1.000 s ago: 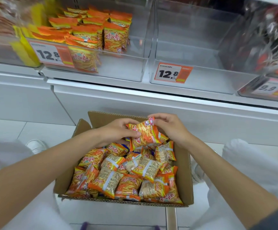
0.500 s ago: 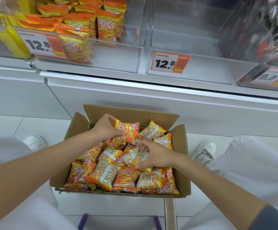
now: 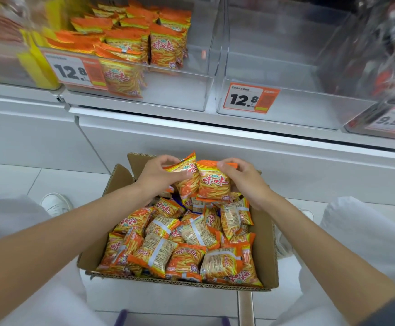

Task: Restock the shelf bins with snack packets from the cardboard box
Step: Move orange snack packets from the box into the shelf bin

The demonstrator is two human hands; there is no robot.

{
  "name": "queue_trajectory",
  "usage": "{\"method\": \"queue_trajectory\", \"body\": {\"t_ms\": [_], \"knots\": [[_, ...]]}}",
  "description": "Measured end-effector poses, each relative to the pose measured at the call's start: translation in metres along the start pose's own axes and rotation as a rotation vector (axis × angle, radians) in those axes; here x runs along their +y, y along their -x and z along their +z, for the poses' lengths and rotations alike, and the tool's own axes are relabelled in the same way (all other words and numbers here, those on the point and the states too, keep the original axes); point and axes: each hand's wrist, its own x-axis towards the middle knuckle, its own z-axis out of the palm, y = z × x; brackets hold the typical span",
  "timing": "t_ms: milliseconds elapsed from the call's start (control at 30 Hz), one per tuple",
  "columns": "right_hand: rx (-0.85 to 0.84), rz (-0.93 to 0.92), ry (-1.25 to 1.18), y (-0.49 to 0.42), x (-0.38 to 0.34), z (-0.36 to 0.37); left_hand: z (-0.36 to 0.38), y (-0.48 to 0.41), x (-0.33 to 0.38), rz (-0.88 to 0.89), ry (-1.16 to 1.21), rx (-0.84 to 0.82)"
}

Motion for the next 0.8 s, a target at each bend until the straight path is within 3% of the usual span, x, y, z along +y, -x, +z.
{"method": "queue_trajectory", "body": {"t_ms": [133,367,500,667,800], "knots": [[0.018,0.021,-0.111,-0.006,-0.009,0.009,-0.002,0.003,0.012,-0.099,0.308,-0.113],[0.041,-0.010,-0.205,-0.017,-0.023,0.016,0.004,0.009,0.025,-0.070,0.270,-0.256],[0.031,-0.091,-0.155,-0.020,-0.032,0.021,0.005,0.006,0.026,-0.041,0.252,-0.181],[-0.209,-0.069,-0.033,-0.019,-0.052,0.014,-0.011,0.001,0.043,0.028,0.234,-0.138],[-0.154,-0.160,0.087,-0.021,-0.105,0.015,-0.037,0.002,0.080,0.150,0.226,-0.044]]}}
